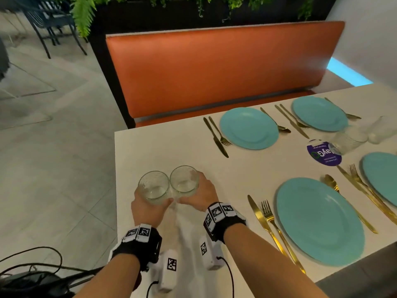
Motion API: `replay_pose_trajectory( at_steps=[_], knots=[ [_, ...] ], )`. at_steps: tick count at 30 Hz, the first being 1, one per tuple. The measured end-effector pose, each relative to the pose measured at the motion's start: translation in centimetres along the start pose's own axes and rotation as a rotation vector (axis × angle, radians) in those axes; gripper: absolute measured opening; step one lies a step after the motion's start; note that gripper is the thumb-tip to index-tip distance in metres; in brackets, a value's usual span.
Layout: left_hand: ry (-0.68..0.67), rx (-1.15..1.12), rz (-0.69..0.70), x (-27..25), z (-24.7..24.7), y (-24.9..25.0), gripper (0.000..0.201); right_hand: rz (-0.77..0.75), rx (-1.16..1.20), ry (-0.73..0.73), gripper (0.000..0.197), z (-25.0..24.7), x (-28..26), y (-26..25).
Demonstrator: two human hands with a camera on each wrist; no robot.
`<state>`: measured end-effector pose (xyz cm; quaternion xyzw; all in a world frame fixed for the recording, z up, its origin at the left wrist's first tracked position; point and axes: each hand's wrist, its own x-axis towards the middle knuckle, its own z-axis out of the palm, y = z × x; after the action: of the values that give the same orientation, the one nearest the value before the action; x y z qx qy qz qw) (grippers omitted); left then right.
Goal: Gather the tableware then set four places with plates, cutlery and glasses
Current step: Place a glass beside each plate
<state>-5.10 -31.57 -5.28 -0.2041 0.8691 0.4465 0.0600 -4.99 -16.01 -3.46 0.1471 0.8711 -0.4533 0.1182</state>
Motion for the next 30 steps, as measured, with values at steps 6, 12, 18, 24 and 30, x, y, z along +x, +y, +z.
replay_pose_trajectory(
  at_steps=[6, 12, 18, 24, 30],
  knots=[
    [0.034, -0.052, 0.029, 0.5, 0.3, 0.4, 0.083, -0.005, -0.059, 0.02, 0.079, -0.7, 0.3, 0.1],
    [-0.031, -0.102, 0.056, -0.5, 2.3, 3.9, 0.091, 0.07, 0.058, 0.124, 0.076, -6.7, 0.5, 1.6],
    [-0.112, -0.115, 0.146, -2.2, 7.2, 10.2, 0.102, 0.178, 0.074, 0.279, 0.079, -17.0, 1.4, 5.0],
    [-0.2, -0.098, 0.229, -3.9, 12.9, 16.3, 0.093, 0.325, 0.041, 0.393, 0.077, -25.0, 2.9, 10.3],
    [-0.25, -0.085, 0.297, -4.5, 17.5, 20.0, 0.075, 0.426, 0.026, 0.448, 0.082, -29.1, 4.5, 14.8]
  ],
)
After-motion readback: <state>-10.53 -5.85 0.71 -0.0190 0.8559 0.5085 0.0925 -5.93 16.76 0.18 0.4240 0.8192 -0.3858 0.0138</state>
